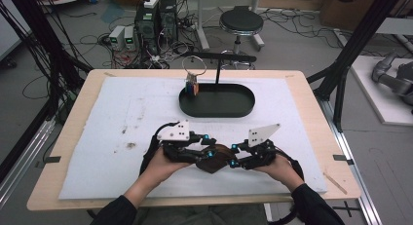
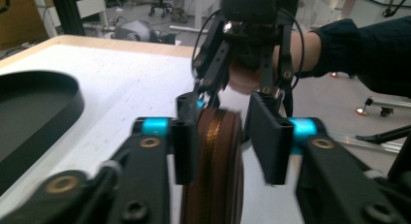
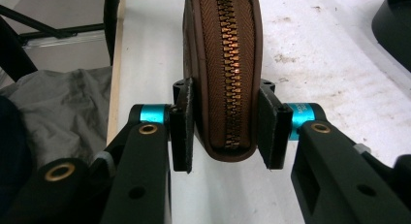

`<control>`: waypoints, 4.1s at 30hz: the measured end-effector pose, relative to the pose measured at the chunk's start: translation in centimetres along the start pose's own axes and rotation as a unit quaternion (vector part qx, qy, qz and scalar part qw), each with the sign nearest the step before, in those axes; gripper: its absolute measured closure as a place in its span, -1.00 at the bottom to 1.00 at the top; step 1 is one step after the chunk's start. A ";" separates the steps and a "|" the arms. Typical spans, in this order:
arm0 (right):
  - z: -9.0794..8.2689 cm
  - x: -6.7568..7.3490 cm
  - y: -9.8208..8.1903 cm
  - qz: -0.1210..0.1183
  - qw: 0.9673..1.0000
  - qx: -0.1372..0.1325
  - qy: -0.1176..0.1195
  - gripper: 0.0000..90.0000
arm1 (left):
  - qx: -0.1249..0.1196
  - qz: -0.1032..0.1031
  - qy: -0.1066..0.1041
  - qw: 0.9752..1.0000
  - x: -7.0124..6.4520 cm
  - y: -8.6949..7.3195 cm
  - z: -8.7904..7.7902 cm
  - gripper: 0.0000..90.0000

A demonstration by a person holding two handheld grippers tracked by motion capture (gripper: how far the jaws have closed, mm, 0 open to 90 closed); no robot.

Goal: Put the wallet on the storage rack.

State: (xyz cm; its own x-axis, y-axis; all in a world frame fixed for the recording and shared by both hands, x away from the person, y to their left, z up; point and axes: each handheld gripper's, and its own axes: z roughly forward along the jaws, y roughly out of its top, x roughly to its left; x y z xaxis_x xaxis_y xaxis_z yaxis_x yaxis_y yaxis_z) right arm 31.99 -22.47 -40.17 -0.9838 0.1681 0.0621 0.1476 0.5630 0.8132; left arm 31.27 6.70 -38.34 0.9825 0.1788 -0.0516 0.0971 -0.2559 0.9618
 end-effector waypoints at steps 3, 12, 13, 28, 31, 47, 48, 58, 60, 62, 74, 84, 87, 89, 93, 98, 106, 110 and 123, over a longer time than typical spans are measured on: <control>-0.1 0.0 -0.1 0.001 1.000 0.000 0.002 0.44 | 0.012 0.000 0.004 1.000 0.3 -0.7 -1.1 0.21; -0.5 -0.3 -0.6 0.004 1.000 0.000 0.003 0.45 | 0.087 -0.034 -0.007 0.996 1.5 -3.3 -1.5 -0.05; -0.5 -0.3 -0.7 0.007 1.000 0.000 0.005 0.45 | 0.095 -0.035 -0.005 0.995 1.6 -3.5 -1.2 -0.05; -1.1 -0.6 -1.3 0.010 1.000 0.012 -0.001 0.21 | 0.124 -0.002 -0.039 0.992 1.4 -3.2 0.6 0.49; -1.5 -0.6 -1.1 0.010 1.000 -0.003 -0.008 0.04 | 0.128 0.005 -0.043 0.991 1.1 -2.6 0.7 0.50; -2.0 0.2 0.2 -0.017 1.000 -0.012 0.005 0.37 | 0.159 0.031 -0.047 0.986 0.5 -1.6 1.6 0.50; -2.1 0.3 0.3 -0.019 1.000 -0.013 0.003 0.39 | 0.155 0.029 -0.048 0.986 0.5 -1.6 1.6 0.50; -3.0 0.2 0.4 -0.013 0.999 -0.052 -0.003 0.48 | 0.079 -0.011 -0.041 0.996 1.0 -1.7 0.9 0.05; -3.3 0.1 0.3 -0.009 0.998 -0.064 -0.006 0.48 | 0.076 -0.014 -0.034 0.996 1.1 -1.9 0.9 0.01; -3.5 0.1 0.3 -0.005 0.997 -0.077 -0.005 0.48 | 0.071 -0.016 -0.028 0.997 1.2 -2.0 1.1 -0.03; -4.0 0.1 0.5 0.005 0.993 -0.122 -0.002 0.49 | 0.025 -0.007 -0.034 0.999 0.9 -1.6 1.3 0.32; -4.8 -0.2 0.2 0.009 0.992 -0.127 -0.023 0.14 | 0.023 0.003 -0.038 0.999 0.6 -0.8 1.0 0.47; -5.3 -0.5 0.0 0.016 0.991 -0.131 -0.038 0.02 | 0.023 0.002 -0.031 0.999 0.7 -0.5 0.7 0.48; -5.7 -0.7 -0.3 0.021 0.990 -0.131 -0.052 -0.09 | 0.020 0.004 -0.025 0.999 0.9 -0.3 0.4 0.48; -6.7 -1.3 -0.9 0.041 0.986 -0.131 -0.093 -0.25 | 0.016 0.003 -0.010 1.000 1.1 0.1 -0.2 0.48; -7.8 -2.2 -2.0 0.063 0.979 -0.137 -0.141 -0.32 | 0.017 0.004 0.009 1.000 1.5 0.7 -0.8 0.48; -9.0 -3.0 -3.5 0.089 0.966 -0.134 -0.200 -0.34 | 0.028 -0.001 0.052 0.998 2.6 1.9 -1.2 0.49; -9.3 -3.4 -4.3 0.106 0.960 -0.128 -0.223 -0.34 | 0.032 -0.005 0.072 0.997 3.3 2.4 -1.1 0.49; -9.7 -4.1 -5.5 0.147 0.938 -0.103 -0.297 -0.33 | 0.052 -0.015 0.126 0.991 5.4 3.6 -0.2 0.49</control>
State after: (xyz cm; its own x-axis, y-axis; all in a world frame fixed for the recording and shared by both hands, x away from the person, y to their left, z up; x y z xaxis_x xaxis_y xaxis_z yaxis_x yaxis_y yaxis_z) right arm 34.26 -34.14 -39.31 -0.6642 0.7474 0.0181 0.3212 0.2635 0.9096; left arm 36.95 6.89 -35.07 0.9095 0.4156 0.0006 0.1550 -0.3406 0.9273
